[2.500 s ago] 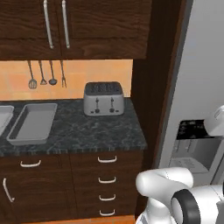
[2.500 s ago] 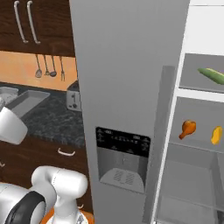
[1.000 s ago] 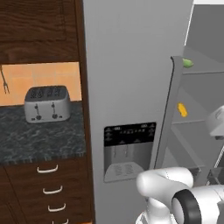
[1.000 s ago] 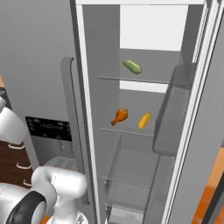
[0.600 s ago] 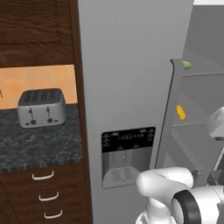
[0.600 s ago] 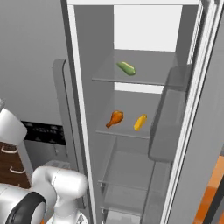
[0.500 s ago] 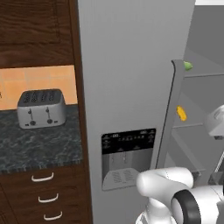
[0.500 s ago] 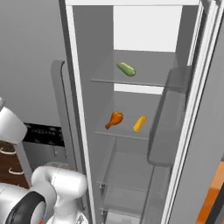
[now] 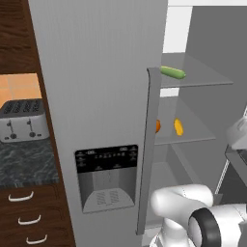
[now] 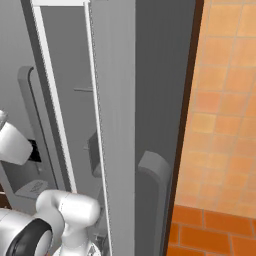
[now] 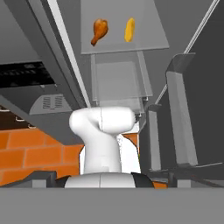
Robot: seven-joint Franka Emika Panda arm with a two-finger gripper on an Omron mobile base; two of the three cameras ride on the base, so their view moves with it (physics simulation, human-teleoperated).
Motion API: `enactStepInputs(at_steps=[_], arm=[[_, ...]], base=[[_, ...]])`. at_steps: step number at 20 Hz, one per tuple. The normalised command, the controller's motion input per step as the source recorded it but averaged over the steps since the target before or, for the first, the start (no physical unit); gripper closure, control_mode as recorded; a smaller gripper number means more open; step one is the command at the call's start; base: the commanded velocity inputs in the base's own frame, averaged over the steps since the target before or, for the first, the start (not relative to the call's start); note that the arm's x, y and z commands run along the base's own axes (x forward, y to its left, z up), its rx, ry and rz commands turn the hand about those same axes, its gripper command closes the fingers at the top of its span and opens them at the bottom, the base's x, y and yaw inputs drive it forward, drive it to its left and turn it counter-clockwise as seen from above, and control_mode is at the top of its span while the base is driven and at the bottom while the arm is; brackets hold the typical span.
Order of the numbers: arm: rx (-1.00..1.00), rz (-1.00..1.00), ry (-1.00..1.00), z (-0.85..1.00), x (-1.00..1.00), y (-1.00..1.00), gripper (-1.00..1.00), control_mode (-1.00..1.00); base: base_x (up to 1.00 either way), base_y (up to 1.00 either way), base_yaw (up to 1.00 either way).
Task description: Place one corn and one chicken drumstick in each tupperware on the nearby counter, to pack two identical lunches.
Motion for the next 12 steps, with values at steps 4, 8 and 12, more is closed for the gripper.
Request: enactStepInputs(at_steps=[4,8,12], arm=[[0.0,0.09,0.0,-0.12,0.18,-0.31,-1.0,-1.0],[-0.02,0.1,-0.15,-0.19,0.6,-0.08,-1.0,-1.0],[0.03,0.04,-0.43,0.09,0.99,-0.08,-1.0,-1.0]], base=[[0.0,0.0,0.0],[0.0,0.0,0.0],[0.0,0.0,0.0]])
